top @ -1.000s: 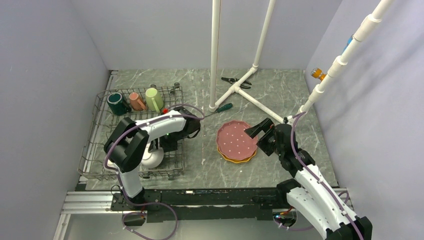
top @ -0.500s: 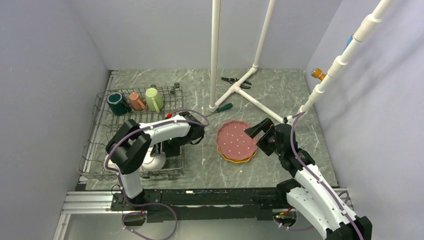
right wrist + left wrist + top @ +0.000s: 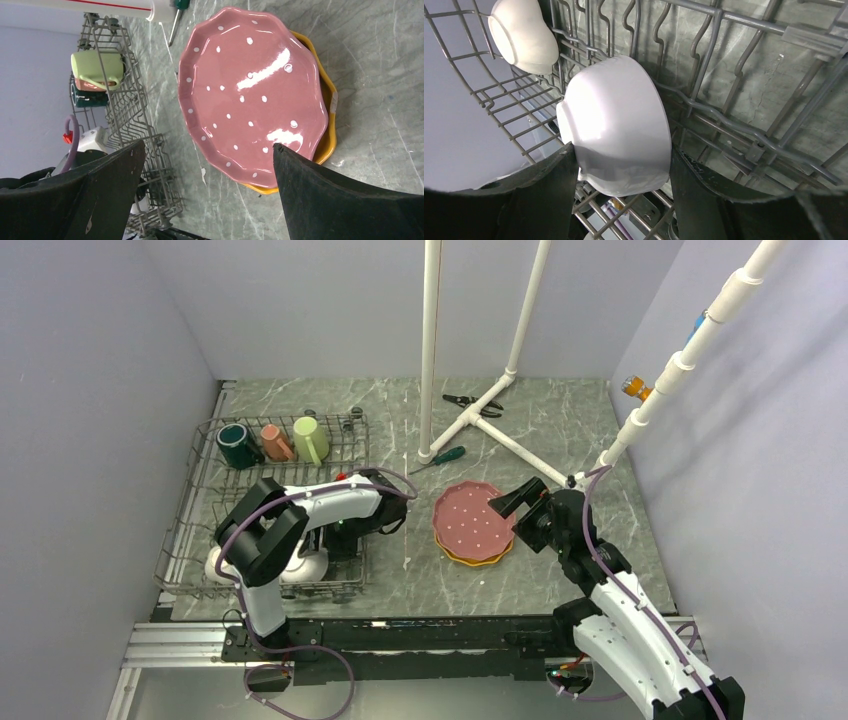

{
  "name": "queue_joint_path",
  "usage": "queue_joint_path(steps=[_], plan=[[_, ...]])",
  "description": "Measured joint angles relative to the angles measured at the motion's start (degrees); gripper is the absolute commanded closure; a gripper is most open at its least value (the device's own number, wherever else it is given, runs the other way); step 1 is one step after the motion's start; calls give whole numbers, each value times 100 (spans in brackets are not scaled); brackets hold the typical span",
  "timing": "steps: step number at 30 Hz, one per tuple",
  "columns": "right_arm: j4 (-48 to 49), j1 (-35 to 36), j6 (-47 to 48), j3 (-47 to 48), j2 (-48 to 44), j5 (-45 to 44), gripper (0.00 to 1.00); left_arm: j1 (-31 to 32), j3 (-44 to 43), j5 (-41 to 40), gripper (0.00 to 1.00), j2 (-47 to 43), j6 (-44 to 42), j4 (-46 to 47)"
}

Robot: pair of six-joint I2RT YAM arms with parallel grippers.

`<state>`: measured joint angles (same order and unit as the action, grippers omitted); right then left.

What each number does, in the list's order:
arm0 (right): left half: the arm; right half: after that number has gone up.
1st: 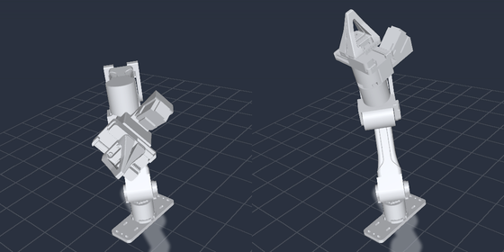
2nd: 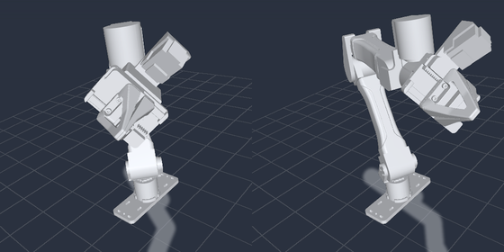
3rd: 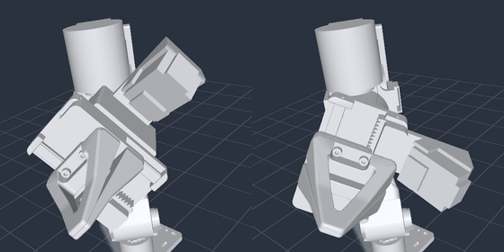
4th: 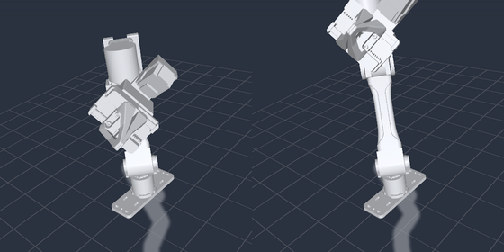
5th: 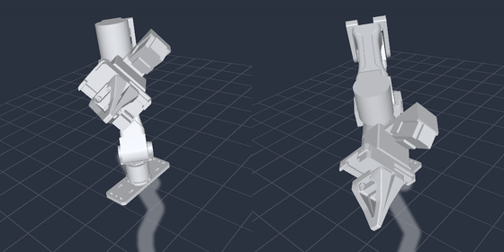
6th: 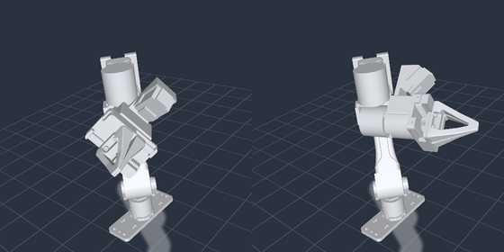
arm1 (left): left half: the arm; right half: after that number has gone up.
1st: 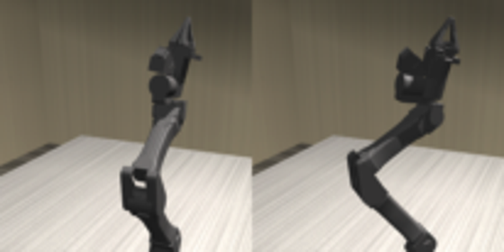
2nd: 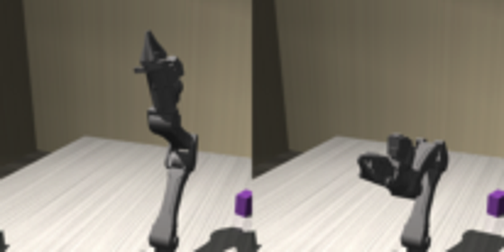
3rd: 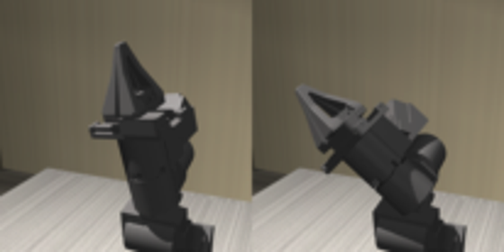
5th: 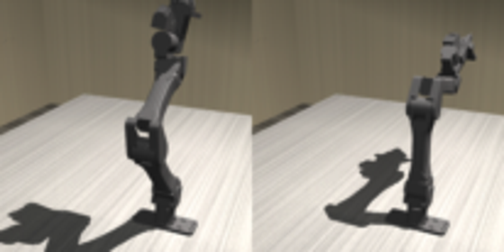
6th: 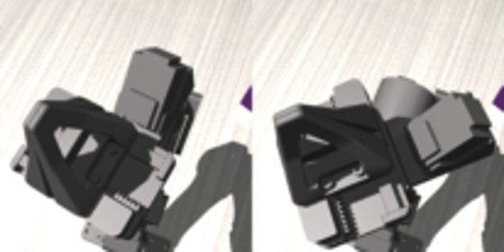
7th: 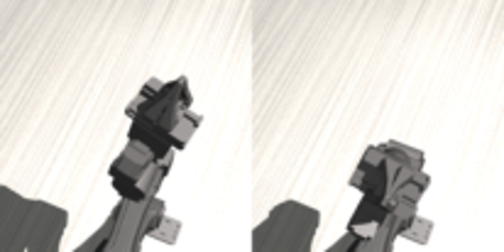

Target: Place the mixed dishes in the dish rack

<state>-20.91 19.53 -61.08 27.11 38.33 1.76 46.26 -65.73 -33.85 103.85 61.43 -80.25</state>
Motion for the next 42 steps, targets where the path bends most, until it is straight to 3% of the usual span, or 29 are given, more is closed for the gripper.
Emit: queue_joint_path(steps=[1, 2, 4, 5, 11, 17, 21, 25, 29, 31, 35, 38, 41, 42], plan=[[2, 0, 2, -9, -7, 0, 0, 0, 7, 2, 32, 0, -28, 7], [0, 0, 2, -20, -9, 2, 0, 0, 24, 2, 22, -2, -55, 26], [-2, 0, 2, -31, -9, 2, 0, 0, 72, 31, 5, -11, -74, 59], [-2, -2, 2, -33, -9, 2, 0, -2, 90, 79, 1, -26, -111, 149], [-2, -7, 4, -48, -9, 2, 0, -24, 90, 144, 1, -315, -223, 374], [-2, -26, 4, -48, -9, 0, 0, 20, -177, 463, 1, -1307, -625, 612], [-2, -26, 48, -48, 17, 2, 0, 48, -387, 651, 1, -2586, -1220, 1176], [-2, -28, 151, -48, 125, 55, 0, -94, -190, 1108, 1, -4555, -2323, 2450], [70, -28, 446, -48, 131, 332, 0, -1064, 573, 2350, 1, -6457, -3097, 4122], [195, -28, 732, -48, 168, 535, 0, -1475, 817, 3119, 1, -6959, -3305, 4843], [140, -26, 1517, 92, 518, 944, 0, -1794, 822, 4682, 1, -6741, -3622, 6033], [-260, -26, 2129, 422, 922, 1008, 2, -1808, 501, 5191, 1, -5995, -3987, 6277], [-601, -26, 2535, 688, 1167, 883, 23, -1812, 35, 5165, 1, -5276, -4413, 6264], [-688, -26, 2667, 745, 1233, 852, 24, -1818, -118, 5088, 1, -5025, -4583, 6260]])
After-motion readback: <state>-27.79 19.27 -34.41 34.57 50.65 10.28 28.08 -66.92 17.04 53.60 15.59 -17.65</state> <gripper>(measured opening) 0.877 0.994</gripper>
